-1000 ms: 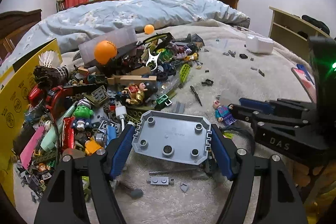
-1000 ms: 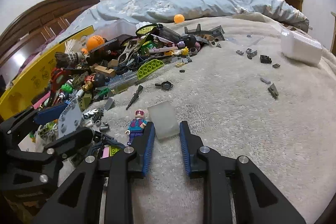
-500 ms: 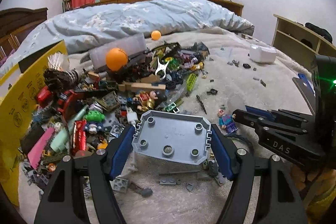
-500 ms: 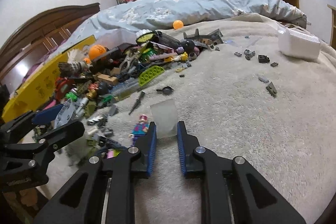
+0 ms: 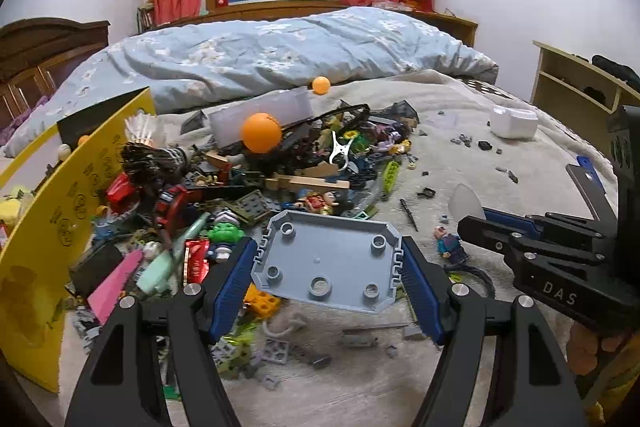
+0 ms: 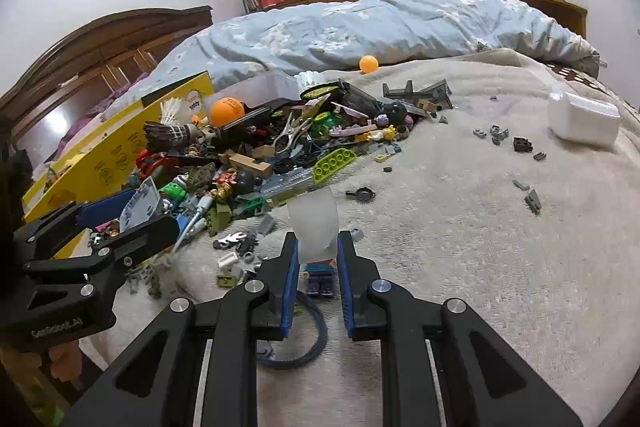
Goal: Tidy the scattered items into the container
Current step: 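Carry both held items over the yellow box and open both tools to drop them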
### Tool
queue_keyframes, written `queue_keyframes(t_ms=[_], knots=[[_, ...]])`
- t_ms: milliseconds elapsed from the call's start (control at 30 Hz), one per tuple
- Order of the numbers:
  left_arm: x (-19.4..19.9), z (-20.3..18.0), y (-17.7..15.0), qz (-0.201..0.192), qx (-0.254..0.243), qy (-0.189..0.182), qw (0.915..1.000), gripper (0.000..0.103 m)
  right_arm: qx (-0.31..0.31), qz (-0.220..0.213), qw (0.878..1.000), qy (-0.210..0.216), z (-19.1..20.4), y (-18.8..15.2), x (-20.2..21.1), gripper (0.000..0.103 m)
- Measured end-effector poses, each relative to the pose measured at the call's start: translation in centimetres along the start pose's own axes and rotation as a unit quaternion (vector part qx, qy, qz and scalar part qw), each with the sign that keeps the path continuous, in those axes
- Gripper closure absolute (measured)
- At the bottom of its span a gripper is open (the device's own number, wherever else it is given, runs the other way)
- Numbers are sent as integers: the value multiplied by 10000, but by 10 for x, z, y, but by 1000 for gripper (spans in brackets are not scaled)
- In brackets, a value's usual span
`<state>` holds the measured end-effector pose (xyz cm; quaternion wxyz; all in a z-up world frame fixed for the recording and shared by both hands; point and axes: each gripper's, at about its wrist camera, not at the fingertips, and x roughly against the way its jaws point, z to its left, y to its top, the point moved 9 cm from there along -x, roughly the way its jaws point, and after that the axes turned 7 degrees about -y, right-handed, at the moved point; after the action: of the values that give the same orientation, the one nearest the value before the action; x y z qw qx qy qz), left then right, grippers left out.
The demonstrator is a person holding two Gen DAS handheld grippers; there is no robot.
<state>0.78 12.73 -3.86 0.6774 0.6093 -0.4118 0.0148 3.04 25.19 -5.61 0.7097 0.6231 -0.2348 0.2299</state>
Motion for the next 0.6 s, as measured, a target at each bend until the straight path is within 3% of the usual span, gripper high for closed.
queue_keyframes(t_ms=[600], knots=[[7, 17, 3, 74, 83, 388, 9992, 32, 168, -59, 9998, 55, 14, 10, 5, 84]])
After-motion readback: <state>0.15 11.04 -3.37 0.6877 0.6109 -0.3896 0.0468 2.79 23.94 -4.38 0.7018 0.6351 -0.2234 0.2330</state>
